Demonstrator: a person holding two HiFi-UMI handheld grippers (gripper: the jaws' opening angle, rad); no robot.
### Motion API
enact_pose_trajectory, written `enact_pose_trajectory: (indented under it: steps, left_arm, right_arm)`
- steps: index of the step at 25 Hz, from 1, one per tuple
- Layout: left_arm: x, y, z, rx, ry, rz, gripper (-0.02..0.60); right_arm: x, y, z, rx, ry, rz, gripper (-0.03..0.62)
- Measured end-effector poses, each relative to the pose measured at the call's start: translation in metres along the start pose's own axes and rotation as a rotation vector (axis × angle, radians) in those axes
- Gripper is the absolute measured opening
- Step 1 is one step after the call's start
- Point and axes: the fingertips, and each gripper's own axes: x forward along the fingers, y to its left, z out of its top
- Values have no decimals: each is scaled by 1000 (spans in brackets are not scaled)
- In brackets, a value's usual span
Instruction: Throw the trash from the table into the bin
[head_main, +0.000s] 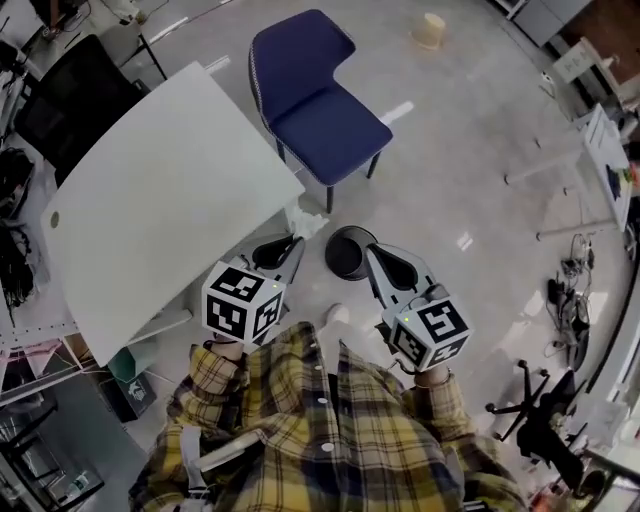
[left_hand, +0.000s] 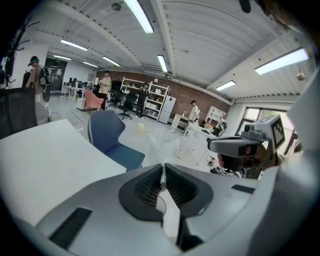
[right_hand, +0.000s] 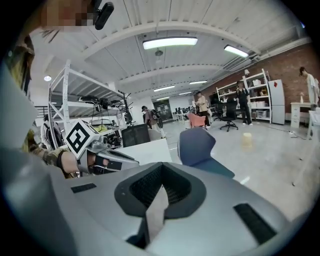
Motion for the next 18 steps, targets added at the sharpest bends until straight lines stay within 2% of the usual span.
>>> enact_pose_trajectory:
  steps: [4, 7, 11, 18]
  left_arm:
    - [61, -70, 12, 37, 27, -47, 26]
    - [93, -101, 14, 67, 64, -65, 26]
    - [123, -109, -3, 96, 142, -88, 26]
    - [186, -98, -62, 117, 289, -109, 26]
  right_arm:
    - [-60, -63, -12, 44, -13, -52, -2]
    - [-86, -97, -27, 83, 1, -82, -2]
    - [-96, -125, -46, 138, 11, -132, -2]
    - [-87, -151, -75, 207, 44, -177, -2]
